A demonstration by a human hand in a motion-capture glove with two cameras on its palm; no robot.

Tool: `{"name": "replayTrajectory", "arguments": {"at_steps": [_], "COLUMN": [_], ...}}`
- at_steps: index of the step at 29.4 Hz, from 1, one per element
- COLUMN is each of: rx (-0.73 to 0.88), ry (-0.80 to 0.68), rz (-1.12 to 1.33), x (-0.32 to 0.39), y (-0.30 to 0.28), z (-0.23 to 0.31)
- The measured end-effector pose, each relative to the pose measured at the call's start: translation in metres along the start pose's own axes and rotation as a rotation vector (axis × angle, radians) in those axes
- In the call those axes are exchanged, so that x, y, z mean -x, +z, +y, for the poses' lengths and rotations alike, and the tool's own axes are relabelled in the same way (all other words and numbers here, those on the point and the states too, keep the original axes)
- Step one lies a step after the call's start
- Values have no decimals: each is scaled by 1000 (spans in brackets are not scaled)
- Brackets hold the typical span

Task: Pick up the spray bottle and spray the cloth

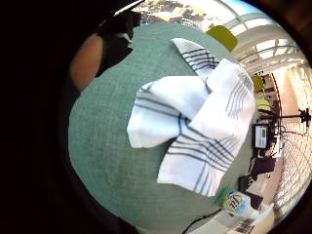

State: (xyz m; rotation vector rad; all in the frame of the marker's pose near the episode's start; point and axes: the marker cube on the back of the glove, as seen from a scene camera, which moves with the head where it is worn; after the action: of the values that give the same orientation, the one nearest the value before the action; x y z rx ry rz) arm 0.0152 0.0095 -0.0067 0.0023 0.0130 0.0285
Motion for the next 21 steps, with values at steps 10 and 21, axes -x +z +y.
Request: {"name": "replayTrajectory", "arguments": {"at_steps": [10, 21], "rx": [-2, 30], "ry": [27, 49], "rz": [16, 90], "x": [-3, -9], "y": [1, -4], "z": [10, 37]}}
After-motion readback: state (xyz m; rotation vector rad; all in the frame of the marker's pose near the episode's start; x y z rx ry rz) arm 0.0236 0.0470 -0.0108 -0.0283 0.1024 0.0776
